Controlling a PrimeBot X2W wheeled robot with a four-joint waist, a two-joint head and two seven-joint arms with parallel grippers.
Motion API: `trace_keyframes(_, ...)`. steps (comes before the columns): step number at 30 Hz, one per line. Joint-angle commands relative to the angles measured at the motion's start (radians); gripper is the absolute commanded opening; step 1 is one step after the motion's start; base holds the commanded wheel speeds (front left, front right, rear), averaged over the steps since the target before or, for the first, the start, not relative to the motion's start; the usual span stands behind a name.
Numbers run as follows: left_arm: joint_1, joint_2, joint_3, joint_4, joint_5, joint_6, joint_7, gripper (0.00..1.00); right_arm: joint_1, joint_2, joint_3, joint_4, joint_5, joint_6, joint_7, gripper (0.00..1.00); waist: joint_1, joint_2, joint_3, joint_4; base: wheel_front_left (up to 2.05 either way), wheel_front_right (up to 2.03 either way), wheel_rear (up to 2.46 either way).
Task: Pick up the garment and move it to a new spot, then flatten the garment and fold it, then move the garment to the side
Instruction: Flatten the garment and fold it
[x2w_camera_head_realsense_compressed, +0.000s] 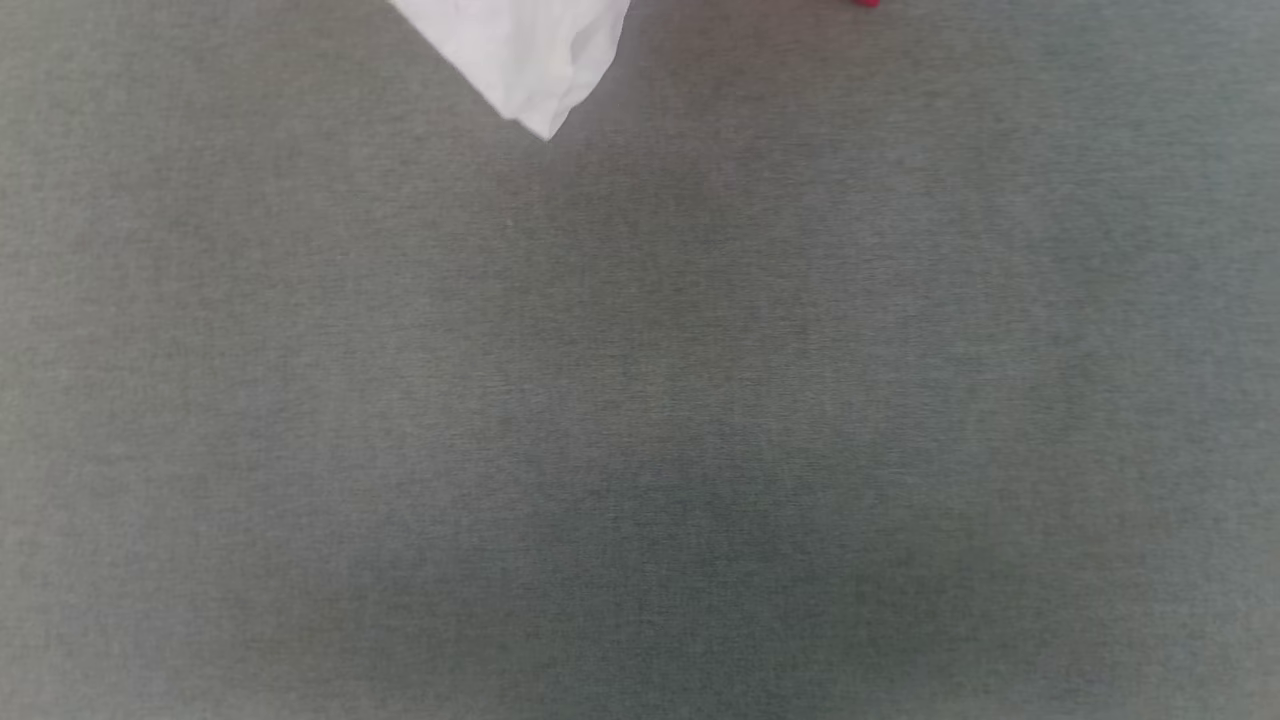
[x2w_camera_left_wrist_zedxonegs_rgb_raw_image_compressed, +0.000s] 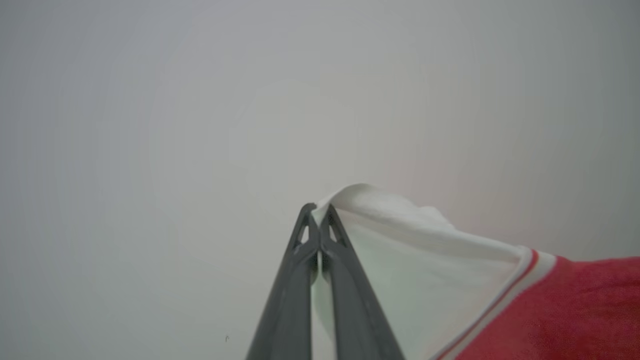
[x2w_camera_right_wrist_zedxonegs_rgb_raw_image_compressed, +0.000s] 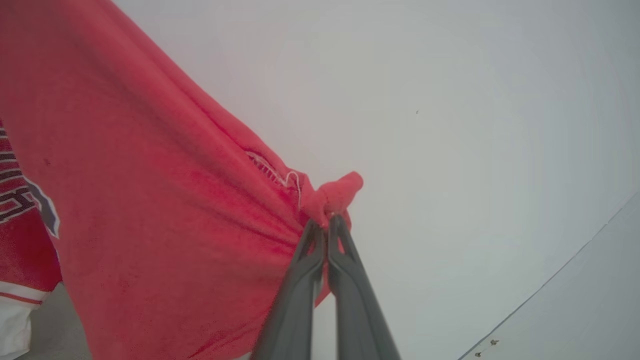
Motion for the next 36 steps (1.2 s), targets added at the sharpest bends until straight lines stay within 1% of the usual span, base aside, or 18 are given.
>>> trace_keyframes(1,-0.011,-0.001,0.0,0.022,-0.003,-0.007,-0.02,0.0,0.005,0.013,0.002,0.01,-0.011,-0.001,-0.009,0.0,0.0,0.0,0.009,0.012,0.0,0.0,0.0)
trace_keyframes(2,-0.005,-0.012,-0.006,0.035,-0.005,-0.018,-0.037,0.0,0.021,0.017,0.01,0.021,-0.017,-0.001,-0.01,0.0,0.0,0.0,0.008,0.018,0.0,0.0,0.0)
trace_keyframes(6,0.051,-0.035,-0.016,0.095,-0.044,-0.087,-0.041,0.0,0.08,0.022,0.055,0.034,-0.009,-0.002,0.0,0.0,0.0,0.0,-0.004,0.037,0.0,0.0,0.0)
trace_keyframes(10,0.124,-0.037,-0.039,0.134,-0.08,-0.18,0.009,0.0,0.159,0.01,0.113,0.007,0.034,-0.001,0.038,0.0,0.0,0.0,-0.03,0.051,0.0,0.0,0.0)
trace_keyframes(12,0.186,-0.046,-0.047,0.141,-0.11,-0.216,0.034,0.0,0.201,-0.009,0.143,-0.019,0.062,-0.002,0.06,0.0,0.0,0.0,-0.045,0.059,0.0,0.0,0.0)
trace_keyframes(14,0.24,-0.045,-0.059,0.139,-0.124,-0.242,0.069,0.0,0.248,-0.024,0.176,-0.053,0.1,-0.001,0.085,0.0,0.0,0.0,-0.064,0.066,0.0,0.0,0.0)
trace_keyframes(15,0.24,-0.045,-0.059,0.139,-0.124,-0.242,0.069,0.0,0.248,-0.024,0.176,-0.053,0.1,-0.001,0.085,0.0,0.0,0.0,-0.064,0.066,0.0,0.0,0.0)
trace_keyframes(16,0.268,-0.046,-0.064,0.133,-0.137,-0.252,0.086,0.0,0.27,-0.034,0.189,-0.072,0.119,-0.001,0.096,0.0,0.0,0.0,-0.074,0.07,0.0,0.0,0.0)
trace_keyframes(19,0.368,-0.041,-0.08,0.109,-0.182,-0.276,0.158,0.0,0.339,-0.072,0.235,-0.138,0.18,-0.001,0.128,0.0,0.0,0.0,-0.103,0.08,0.0,0.0,0.0)
trace_keyframes(22,0.472,-0.028,-0.091,0.062,-0.233,-0.289,0.24,0.0,0.4,-0.113,0.267,-0.207,0.243,-0.001,0.147,0.0,0.0,0.0,-0.13,0.085,0.0,0.0,0.0)
trace_keyframes(24,0.546,-0.016,-0.096,0.013,-0.265,-0.291,0.298,0.0,0.448,-0.14,0.281,-0.25,0.287,-0.001,0.158,0.0,0.0,0.0,-0.148,0.09,0.0,0.0,0.0)
trace_keyframes(25,0.624,0.004,-0.101,-0.041,-0.298,-0.284,0.363,0.0,0.49,-0.171,0.299,-0.297,0.321,-0.001,0.165,0.0,0.0,0.0,-0.164,0.093,0.0,0.0,0.0)
trace_keyframes(28,0.745,0.035,-0.107,-0.155,-0.334,-0.252,0.449,0.0,0.553,-0.221,0.321,-0.371,0.367,-0.001,0.17,0.0,0.0,0.0,-0.181,0.098,0.0,0.0,0.0)
trace_keyframes(32,0.917,0.095,-0.115,-0.349,-0.379,-0.185,0.554,0.0,0.641,-0.285,0.341,-0.473,0.445,-0.001,0.182,0.0,0.0,0.0,-0.201,0.104,0.0,0.0,0.0)
trace_keyframes(36,1.083,0.161,-0.119,-0.55,-0.426,-0.096,0.643,0.0,0.719,-0.349,0.356,-0.555,0.486,-0.001,0.181,0.0,0.0,0.0,-0.216,0.103,0.0,0.0,0.0)
